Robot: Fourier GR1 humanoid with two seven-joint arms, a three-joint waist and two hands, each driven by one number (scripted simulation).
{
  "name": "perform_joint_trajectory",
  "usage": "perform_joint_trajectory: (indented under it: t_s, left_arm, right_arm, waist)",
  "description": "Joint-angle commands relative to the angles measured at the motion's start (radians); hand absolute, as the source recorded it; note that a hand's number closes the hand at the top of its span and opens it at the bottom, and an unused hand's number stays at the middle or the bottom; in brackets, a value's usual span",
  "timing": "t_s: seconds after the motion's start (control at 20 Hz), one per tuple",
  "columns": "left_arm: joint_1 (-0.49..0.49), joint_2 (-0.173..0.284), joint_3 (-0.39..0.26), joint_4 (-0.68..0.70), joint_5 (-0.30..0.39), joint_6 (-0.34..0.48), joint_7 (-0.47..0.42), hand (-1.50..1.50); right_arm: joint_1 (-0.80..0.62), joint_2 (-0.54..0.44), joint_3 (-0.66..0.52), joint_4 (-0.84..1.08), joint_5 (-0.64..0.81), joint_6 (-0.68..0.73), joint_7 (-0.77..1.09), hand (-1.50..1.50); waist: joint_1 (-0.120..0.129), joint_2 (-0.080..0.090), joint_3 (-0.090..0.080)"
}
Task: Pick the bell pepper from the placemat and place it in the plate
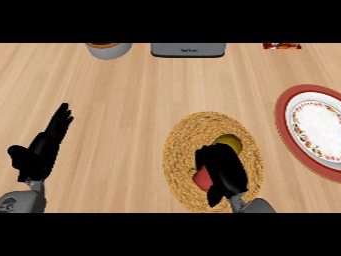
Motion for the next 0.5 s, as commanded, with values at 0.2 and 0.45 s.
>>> perform_joint_trajectory:
  t_s: [0.2, 0.45]
  left_arm:
    - [0.070, 0.015, 0.057, -0.018, 0.014, 0.037, -0.011, 0.00]
    - [0.130, 0.027, 0.068, -0.044, 0.023, 0.027, -0.016, 0.00]
  right_arm:
    - [0.282, -0.221, -0.424, -0.062, -0.182, -0.111, 0.105, 1.50]
    - [0.398, -0.410, -0.755, -0.068, -0.360, -0.168, 0.051, 1.50]
  waist:
    - [-0.139, 0.003, 0.016]
    - [-0.124, -0.007, 0.015]
